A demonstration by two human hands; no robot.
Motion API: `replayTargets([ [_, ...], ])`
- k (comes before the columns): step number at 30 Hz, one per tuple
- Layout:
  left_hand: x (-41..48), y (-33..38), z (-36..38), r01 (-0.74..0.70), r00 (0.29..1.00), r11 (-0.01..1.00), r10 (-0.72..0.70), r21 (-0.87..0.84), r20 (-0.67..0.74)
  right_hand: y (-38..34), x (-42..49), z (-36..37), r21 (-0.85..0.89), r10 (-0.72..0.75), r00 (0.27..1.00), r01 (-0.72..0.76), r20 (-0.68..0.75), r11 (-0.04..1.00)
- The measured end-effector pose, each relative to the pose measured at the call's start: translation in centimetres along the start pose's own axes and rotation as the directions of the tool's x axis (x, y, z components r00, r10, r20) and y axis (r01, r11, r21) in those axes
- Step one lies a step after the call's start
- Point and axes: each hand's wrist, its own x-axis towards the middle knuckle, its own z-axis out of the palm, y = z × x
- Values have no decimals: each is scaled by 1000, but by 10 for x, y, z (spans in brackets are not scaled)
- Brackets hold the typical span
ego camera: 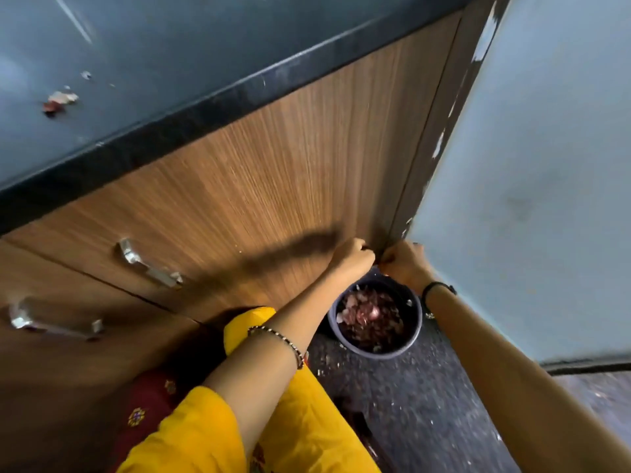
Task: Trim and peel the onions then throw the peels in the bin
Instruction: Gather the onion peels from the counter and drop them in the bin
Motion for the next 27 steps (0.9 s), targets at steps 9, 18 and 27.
replayTargets([
  [9, 32, -34, 14, 144, 989, 988, -142, -57, 37, 31, 27, 41, -154, 60, 995, -47, 80, 987],
  [18, 35, -40, 22, 72, 997, 997, -72, 2, -14, 27, 30, 31, -161, 7, 1000, -5, 13, 987],
  [27, 10, -11, 6, -16, 997, 993, 25, 121, -69, 0, 8, 3, -165, -81, 997, 79, -9, 983],
])
